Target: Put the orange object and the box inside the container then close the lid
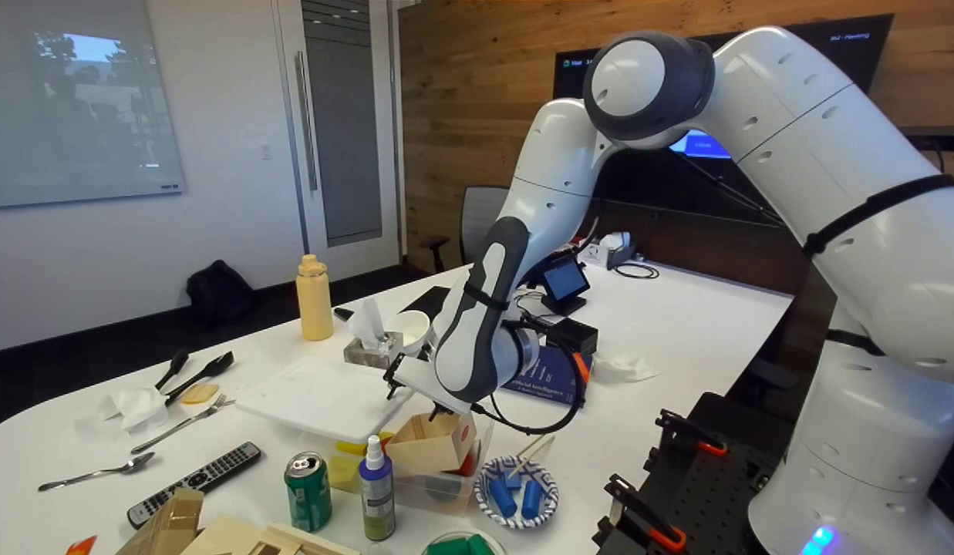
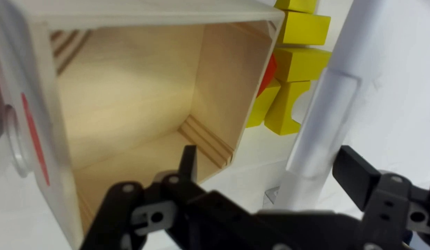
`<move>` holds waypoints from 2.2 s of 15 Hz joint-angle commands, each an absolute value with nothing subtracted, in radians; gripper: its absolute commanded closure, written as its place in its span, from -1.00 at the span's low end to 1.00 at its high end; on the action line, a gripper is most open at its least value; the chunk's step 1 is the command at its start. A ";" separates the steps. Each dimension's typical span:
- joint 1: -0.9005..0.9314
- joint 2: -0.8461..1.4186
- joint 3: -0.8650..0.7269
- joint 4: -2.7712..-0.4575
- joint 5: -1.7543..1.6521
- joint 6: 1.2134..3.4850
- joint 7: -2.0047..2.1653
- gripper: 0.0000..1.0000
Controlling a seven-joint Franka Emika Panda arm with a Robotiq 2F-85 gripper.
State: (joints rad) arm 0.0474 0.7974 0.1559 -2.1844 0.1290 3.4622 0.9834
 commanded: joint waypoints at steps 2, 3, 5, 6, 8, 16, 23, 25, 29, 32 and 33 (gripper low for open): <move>-0.003 0.847 0.220 -2.136 0.177 3.461 0.902 -1.00; -0.007 0.857 0.226 -2.129 0.179 3.461 0.890 -1.00; -0.018 0.876 0.239 -2.116 0.181 3.461 0.873 -0.47; -0.019 0.883 0.241 -2.109 0.184 3.461 0.869 -0.31; -0.019 0.886 0.243 -2.098 0.190 3.461 0.866 0.01; -0.017 0.885 0.246 -2.098 0.229 3.462 0.839 0.96; -0.013 0.755 0.251 -2.246 0.239 3.461 0.835 1.00; -0.005 0.698 0.244 -2.305 0.252 3.434 0.840 1.00; 0.024 0.590 0.225 -2.438 0.313 3.406 0.857 1.00; 0.017 0.541 0.233 -2.516 0.341 3.399 0.869 1.00; 0.015 0.532 0.233 -2.532 0.343 3.394 0.869 1.00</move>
State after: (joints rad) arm 0.0084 0.6151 0.2346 -2.4434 0.3045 3.4474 0.8833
